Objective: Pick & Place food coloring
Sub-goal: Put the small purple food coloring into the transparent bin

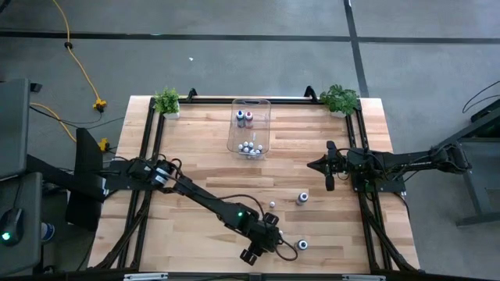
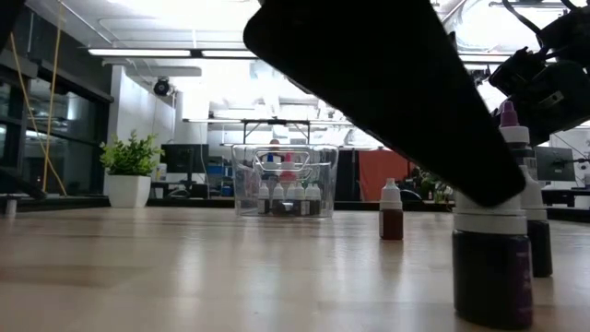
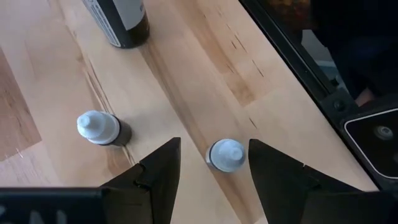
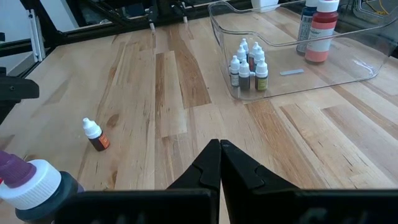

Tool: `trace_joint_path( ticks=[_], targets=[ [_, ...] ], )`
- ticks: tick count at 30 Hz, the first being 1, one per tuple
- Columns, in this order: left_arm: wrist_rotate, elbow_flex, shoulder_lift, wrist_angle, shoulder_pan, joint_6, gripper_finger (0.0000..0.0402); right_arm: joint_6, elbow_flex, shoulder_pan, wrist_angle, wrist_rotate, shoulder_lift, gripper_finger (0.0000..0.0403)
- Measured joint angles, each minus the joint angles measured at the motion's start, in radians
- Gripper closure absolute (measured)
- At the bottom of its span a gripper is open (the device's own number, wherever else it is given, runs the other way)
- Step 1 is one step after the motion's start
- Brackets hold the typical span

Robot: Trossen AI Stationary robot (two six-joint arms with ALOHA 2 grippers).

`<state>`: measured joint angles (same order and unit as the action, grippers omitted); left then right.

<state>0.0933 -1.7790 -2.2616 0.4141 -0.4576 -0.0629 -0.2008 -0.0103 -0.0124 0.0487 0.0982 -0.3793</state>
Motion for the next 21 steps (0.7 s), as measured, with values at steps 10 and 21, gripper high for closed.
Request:
trace_joint_path(
  ticks=[10, 21],
  targets=[
    [0.001, 0.0, 0.0, 0.003, 0.0, 0.007, 0.0218, 0.0, 0.0, 0.0, 0.0, 0.0, 0.0, 0.0402],
    [0.028, 0.0, 0.0, 0.007, 0.0, 0.016, 0.0266, 0.0, 0.0, 0.0, 0.0, 0.0, 0.0, 0.0402]
  ],
)
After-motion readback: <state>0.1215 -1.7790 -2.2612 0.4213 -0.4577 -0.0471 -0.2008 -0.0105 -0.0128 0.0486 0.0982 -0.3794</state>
